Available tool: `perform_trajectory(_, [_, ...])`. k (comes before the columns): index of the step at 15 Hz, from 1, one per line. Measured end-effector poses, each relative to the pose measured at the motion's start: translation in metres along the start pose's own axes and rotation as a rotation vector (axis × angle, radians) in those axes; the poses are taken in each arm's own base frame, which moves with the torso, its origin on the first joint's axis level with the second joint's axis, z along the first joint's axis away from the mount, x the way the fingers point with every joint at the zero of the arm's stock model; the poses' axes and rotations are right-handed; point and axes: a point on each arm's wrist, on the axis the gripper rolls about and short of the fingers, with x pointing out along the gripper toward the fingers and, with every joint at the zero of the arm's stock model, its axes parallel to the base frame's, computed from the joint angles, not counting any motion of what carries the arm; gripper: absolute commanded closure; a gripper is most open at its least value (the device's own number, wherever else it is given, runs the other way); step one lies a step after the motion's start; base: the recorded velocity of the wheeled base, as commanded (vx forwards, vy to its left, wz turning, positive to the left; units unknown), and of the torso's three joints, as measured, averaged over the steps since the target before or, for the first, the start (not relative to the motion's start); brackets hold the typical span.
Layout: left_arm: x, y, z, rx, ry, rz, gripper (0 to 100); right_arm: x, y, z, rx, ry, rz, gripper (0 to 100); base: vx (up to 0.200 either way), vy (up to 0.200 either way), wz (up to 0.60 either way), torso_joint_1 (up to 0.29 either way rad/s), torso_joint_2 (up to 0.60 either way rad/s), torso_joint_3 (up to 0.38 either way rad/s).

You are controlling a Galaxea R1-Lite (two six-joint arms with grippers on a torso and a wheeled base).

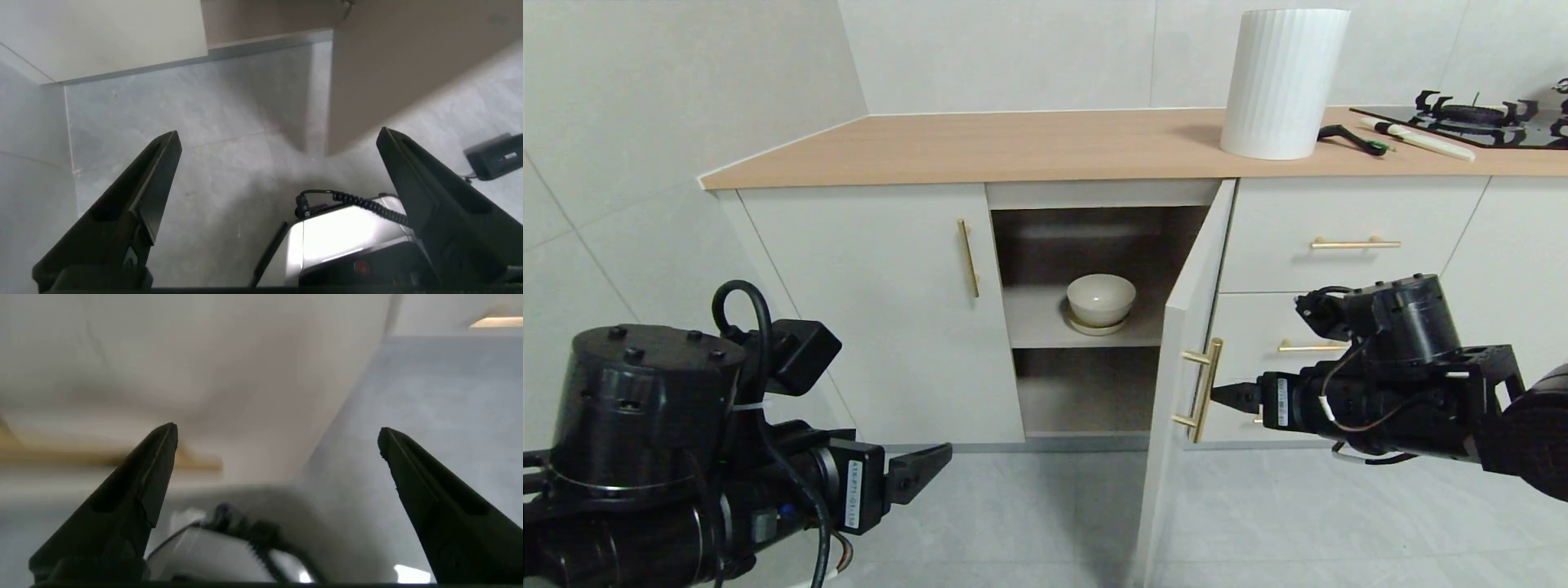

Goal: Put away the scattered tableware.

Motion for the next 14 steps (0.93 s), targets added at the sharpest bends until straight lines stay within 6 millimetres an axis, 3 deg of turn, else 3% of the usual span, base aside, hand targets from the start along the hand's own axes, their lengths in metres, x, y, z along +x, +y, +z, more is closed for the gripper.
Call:
perform_trajectory(6, [-0.001, 0.000, -0.001, 0.002, 0.001, 0.002, 0, 0.034, 0.008, -0.015, -0.010, -0.050, 0.055, 0, 0.000, 0.000, 0.00, 0.000, 0.00, 0.000])
perform_trajectory(14, [-0.001, 0.001, -0.002, 0.009, 0.016, 0.012, 0, 0.047, 0.009, -0.017, -0.009, -0.070, 0.063, 0, 0.000, 0.000, 0.00, 0.000, 0.00, 0.000])
